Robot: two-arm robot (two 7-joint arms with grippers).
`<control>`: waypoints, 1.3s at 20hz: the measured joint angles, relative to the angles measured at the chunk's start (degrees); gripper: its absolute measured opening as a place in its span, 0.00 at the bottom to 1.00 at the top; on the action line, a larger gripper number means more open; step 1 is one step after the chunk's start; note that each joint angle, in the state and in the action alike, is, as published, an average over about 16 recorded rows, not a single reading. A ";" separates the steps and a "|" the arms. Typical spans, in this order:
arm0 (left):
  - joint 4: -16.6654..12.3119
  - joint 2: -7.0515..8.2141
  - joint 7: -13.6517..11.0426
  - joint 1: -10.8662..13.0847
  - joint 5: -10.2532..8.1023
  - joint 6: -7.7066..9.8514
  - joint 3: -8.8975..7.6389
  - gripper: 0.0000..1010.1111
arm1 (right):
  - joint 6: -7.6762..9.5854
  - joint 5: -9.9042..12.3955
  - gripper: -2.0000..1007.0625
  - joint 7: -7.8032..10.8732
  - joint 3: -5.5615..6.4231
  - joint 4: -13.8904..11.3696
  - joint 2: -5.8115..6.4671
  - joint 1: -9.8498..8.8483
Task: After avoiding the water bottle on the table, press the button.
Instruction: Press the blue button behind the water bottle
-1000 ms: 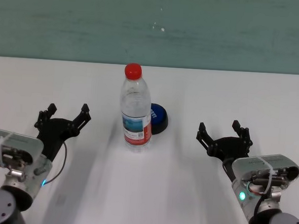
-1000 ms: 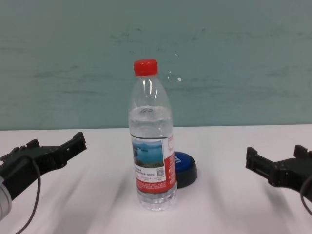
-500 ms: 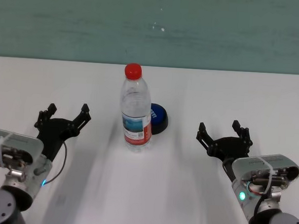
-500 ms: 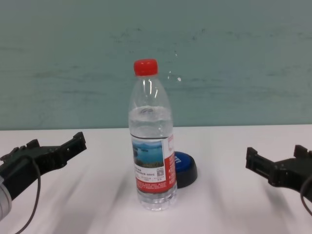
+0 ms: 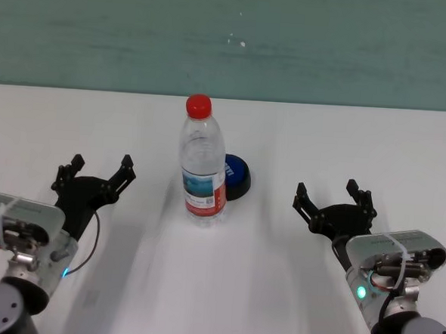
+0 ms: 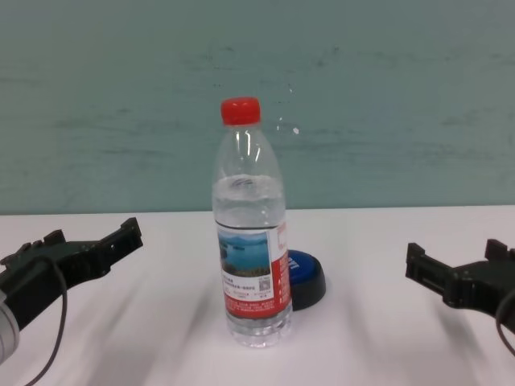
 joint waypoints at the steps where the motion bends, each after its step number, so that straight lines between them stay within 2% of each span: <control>1: 0.01 0.00 -0.02 0.00 0.00 -0.05 0.00 1.00 | 0.00 0.00 1.00 0.00 0.00 0.00 0.00 0.00; 11: -0.18 0.25 -3.04 0.86 -0.74 -1.56 -1.08 1.00 | 0.00 0.00 1.00 0.00 0.00 0.00 0.00 0.00; 18: -0.88 0.67 -6.40 2.50 -1.45 -2.91 -2.76 1.00 | 0.00 0.00 1.00 0.00 0.00 0.00 0.00 0.00; 26: -2.19 1.12 -8.25 4.84 -1.28 -4.22 -4.67 1.00 | 0.00 0.00 1.00 0.00 0.00 0.00 0.00 0.00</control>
